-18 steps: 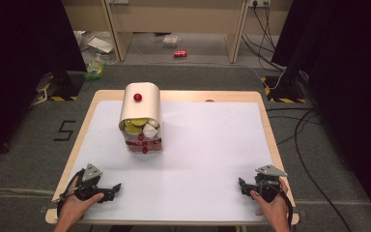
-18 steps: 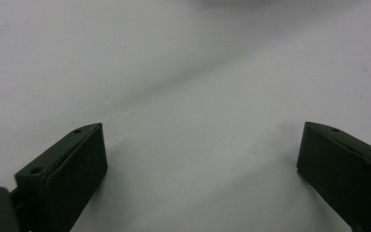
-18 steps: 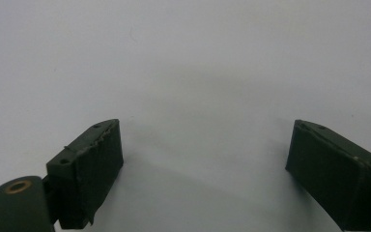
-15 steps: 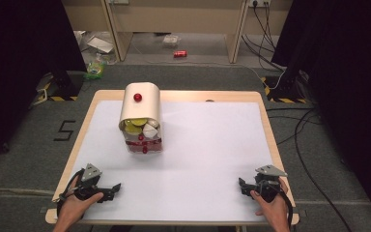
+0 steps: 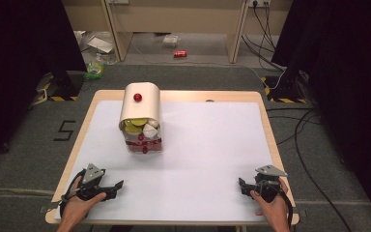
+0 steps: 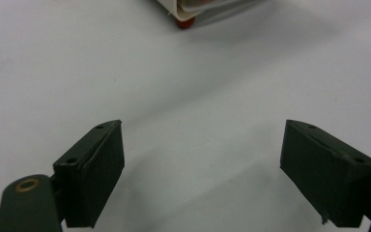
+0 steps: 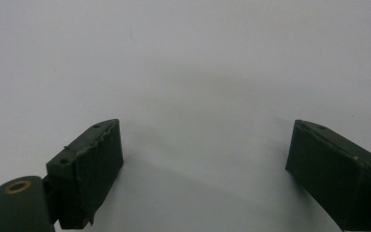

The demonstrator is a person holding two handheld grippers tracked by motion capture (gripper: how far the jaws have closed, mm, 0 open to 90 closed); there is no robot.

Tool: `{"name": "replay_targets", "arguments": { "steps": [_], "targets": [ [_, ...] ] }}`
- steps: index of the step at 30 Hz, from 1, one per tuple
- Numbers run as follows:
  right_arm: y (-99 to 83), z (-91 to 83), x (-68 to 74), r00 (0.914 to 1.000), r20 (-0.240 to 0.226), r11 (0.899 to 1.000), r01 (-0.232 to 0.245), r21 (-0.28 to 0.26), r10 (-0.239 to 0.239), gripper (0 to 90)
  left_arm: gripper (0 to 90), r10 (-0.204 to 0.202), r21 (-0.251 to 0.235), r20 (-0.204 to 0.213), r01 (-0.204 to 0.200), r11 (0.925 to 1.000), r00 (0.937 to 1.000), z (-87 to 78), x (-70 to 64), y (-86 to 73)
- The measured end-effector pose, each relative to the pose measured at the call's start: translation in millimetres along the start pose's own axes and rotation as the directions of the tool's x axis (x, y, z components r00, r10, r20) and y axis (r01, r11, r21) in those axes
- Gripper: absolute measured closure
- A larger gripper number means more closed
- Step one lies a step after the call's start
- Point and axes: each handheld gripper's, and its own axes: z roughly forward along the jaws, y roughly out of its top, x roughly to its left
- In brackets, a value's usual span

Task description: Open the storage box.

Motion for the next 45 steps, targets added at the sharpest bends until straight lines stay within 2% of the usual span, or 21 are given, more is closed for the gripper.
{"name": "replay_targets", "arguments": {
  "steps": [4,6,11,20,29,36,41,45],
  "targets": [
    [0.0,0.0,0.0,1.0,0.0,1.0,0.0,0.0,0.0,13.0,15.6,-0.012,-0.055,-0.026,0.01,0.9984,0.9996,-1.9,-4.3,4.7],
    [0.0,-0.1,0.0,1.0,0.001,1.0,0.002,0.0,-0.002,13.0,15.8,-0.024,-0.075,-0.027,0.022,0.9969,0.9994,-2.9,-5.5,6.6],
    [0.0,0.0,0.1,1.0,0.001,1.0,0.001,0.0,-0.001,13.0,15.6,-0.026,-0.11,-0.017,0.024,0.9936,0.9995,-4.2,-9.8,13.2],
    [0.0,-0.1,0.1,1.0,0.0,1.0,0.001,0.001,-0.001,13.0,15.3,-0.006,-0.176,-0.009,0.004,0.9845,0.9999,-7.5,-21.3,34.6],
    [0.0,0.0,0.0,1.0,0.0,1.0,0.001,0.0,-0.001,13.0,15.4,0.017,-0.213,0.006,-0.015,0.977,0.9998,-10.5,-29.5,51.8],
    [0.0,0.0,0.0,1.0,0.0,1.0,0.0,0.0,0.0,12.9,16.1,0.025,-0.243,0.008,-0.023,0.9697,0.9996,-14.9,-30.7,62.5],
    [0.0,0.0,0.0,1.0,-0.001,1.0,0.0,0.001,0.0,13.0,16.4,0.019,-0.25,0.012,-0.015,0.9682,0.9997,-17.9,-29.7,66.7],
    [0.0,0.0,-0.1,1.0,0.0,1.0,0.0,0.0,0.0,13.0,16.3,0.035,-0.251,0.018,-0.03,0.9677,0.9992,-18.1,-33.2,73.7]
  ]
}}
